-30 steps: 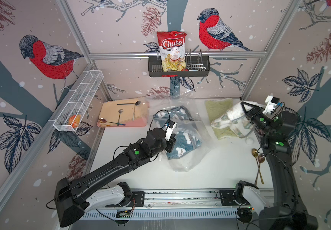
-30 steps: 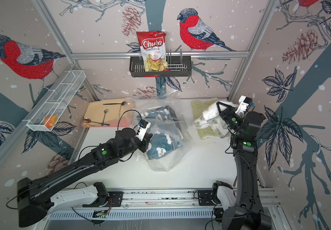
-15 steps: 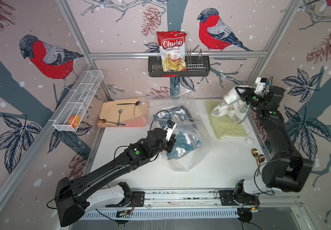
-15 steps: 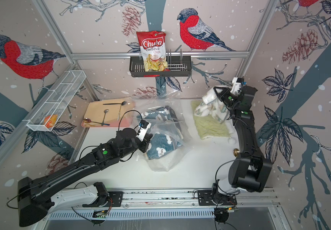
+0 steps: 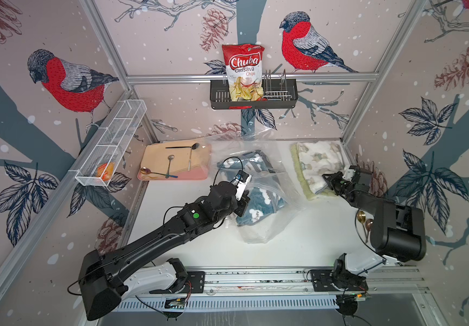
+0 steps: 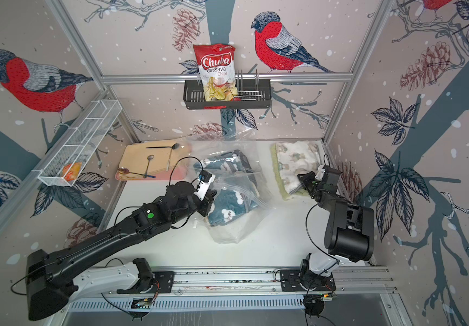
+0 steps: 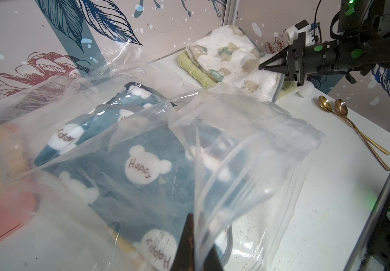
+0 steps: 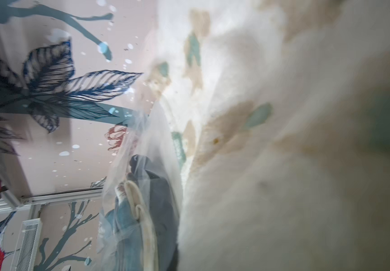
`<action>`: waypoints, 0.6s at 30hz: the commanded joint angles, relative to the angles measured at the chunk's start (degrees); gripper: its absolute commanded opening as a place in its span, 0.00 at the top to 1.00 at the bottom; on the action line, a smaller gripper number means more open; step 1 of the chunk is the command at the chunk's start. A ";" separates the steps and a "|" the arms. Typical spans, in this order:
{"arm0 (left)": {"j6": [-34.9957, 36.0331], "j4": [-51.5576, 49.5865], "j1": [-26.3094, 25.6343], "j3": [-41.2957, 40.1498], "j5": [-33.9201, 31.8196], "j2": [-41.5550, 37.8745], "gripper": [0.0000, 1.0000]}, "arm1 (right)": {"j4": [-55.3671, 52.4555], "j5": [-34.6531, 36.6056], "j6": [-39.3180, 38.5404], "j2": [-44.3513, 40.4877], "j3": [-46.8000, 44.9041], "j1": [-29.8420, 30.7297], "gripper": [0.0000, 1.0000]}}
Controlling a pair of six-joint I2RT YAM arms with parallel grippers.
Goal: Take the blanket out of the vacuum bag
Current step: Place the blanket at the corner of the board.
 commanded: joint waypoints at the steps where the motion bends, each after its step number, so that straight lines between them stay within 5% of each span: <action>1: -0.38 2.00 0.07 0.42 1.11 -0.09 1.00 | 5.50 -0.54 1.84 0.06 1.65 -0.16 1.00; 12: -0.07 1.91 0.07 0.19 0.49 -0.60 1.00 | -9.21 -0.69 1.35 -2.65 13.42 1.06 1.00; 15: -0.05 1.74 0.06 0.38 0.75 -0.67 1.00 | -15.38 4.51 -0.42 -4.60 12.78 1.86 0.91; 18: -0.09 1.65 0.06 0.36 0.86 -1.14 1.00 | -14.73 9.03 -0.06 -7.13 4.95 1.93 0.66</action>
